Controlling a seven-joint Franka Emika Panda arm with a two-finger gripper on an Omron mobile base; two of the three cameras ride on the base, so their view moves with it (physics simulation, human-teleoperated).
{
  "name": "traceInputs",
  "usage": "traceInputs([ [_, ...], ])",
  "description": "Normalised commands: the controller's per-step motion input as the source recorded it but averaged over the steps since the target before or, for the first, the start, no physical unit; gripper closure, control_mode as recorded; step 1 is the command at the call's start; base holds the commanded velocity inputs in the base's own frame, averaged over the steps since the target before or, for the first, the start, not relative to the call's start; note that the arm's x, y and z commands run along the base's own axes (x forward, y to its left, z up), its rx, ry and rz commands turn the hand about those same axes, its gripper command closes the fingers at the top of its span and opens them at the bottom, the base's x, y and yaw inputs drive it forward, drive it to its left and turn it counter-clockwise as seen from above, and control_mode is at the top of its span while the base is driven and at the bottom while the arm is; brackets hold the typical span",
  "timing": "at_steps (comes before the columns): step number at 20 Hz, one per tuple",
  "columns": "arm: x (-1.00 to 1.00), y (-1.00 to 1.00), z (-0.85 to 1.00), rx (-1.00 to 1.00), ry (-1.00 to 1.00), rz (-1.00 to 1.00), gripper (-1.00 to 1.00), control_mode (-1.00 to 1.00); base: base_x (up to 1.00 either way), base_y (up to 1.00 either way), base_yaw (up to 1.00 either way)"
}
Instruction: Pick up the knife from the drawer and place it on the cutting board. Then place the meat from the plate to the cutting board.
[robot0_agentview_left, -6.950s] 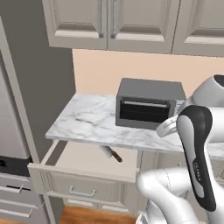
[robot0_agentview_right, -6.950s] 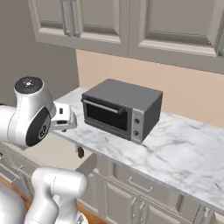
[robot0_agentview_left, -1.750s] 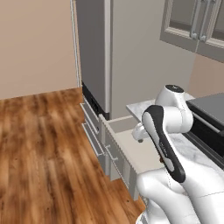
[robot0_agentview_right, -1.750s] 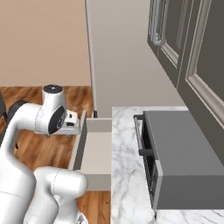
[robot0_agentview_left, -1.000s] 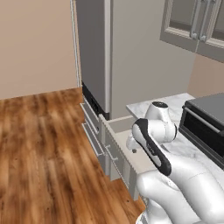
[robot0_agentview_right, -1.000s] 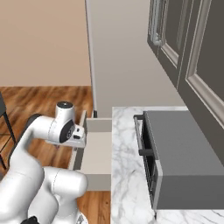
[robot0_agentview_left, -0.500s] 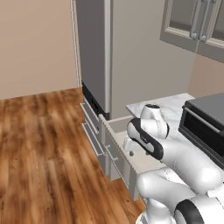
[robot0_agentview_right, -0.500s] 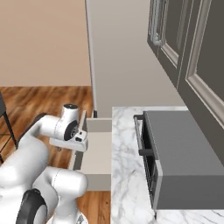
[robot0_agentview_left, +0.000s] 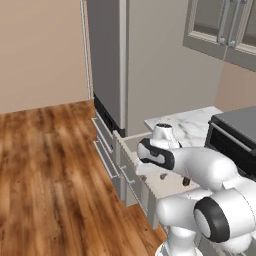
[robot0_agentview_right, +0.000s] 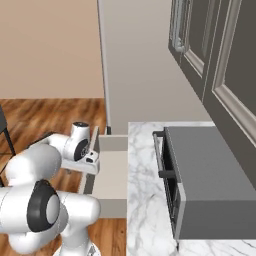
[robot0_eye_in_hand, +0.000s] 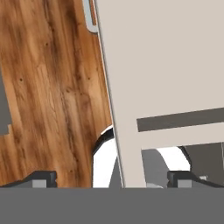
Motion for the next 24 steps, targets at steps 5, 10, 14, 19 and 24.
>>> traceInputs([
  [5,0.46,0.04,-0.45,-0.01,0.0,0.0,-1.0,-1.0,0.0,0.0,0.0],
  [10,0.46,0.0,-0.27,0.0,0.03,0.01,-1.0,-1.0,0.0,0.0,0.0],
  [14,0.34,0.0,-0.22,0.0,0.0,0.01,-1.0,-1.0,0.0,0.0,0.0],
  [19,0.29,0.0,-0.31,0.0,0.0,0.02,-1.0,-1.0,0.0,0.0,0.0],
  [24,0.14,0.25,-0.56,0.0,0.0,0.02,-1.0,-1.0,0.0,0.0,0.0],
])
